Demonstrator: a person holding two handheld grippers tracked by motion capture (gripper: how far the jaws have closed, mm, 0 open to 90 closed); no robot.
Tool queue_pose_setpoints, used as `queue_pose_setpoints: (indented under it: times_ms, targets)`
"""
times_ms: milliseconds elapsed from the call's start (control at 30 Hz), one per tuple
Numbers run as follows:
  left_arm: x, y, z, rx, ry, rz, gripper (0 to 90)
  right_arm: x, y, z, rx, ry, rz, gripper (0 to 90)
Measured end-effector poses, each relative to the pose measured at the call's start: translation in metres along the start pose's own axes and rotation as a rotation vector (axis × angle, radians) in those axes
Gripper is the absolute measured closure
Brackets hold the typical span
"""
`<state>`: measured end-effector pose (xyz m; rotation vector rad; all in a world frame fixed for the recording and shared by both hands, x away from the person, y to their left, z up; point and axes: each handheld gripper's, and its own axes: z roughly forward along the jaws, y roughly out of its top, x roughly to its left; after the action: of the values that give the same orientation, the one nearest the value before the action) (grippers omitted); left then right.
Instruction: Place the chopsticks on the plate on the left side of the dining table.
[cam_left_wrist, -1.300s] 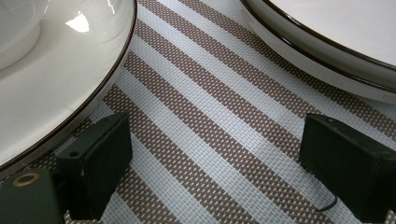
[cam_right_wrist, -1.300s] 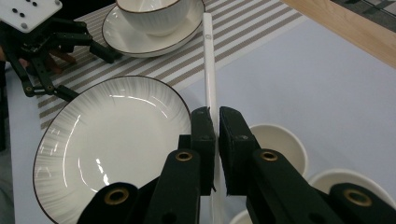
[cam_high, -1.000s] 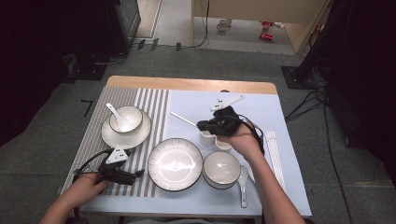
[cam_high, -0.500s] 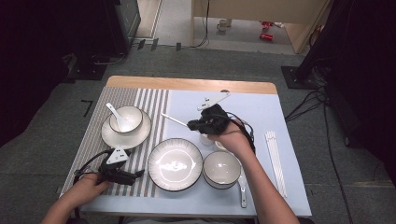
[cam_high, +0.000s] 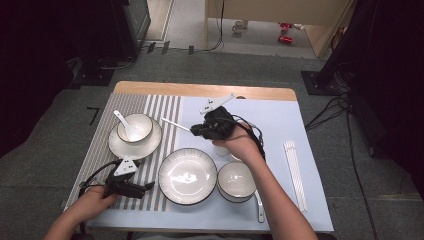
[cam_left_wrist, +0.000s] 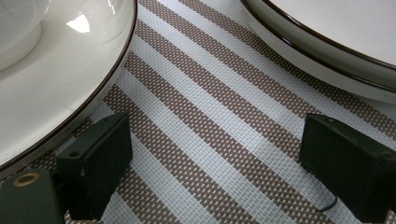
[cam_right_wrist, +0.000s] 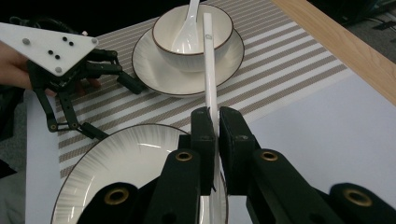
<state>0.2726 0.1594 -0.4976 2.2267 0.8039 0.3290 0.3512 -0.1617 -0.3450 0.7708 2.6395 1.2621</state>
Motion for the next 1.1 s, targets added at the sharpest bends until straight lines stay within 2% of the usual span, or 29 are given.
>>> queue_pose_setpoints:
  times_ms: [467, 833, 1100]
  targets:
    - [0.0, 0.0, 0.0, -0.001, 0.0, -0.001, 9.6, 0.013, 0.013, 0.023, 0.016, 0.029, -0.037, 85.1]
    - [-0.004, -0.001, -0.001, 0.003, 0.023, -0.014, 9.6, 0.022, 0.025, 0.036, 0.007, 0.045, -0.058, 85.1]
    - [-0.004, -0.001, -0.002, 0.003, 0.018, -0.013, 9.6, 0.027, 0.032, 0.045, 0.015, 0.055, -0.07, 85.1]
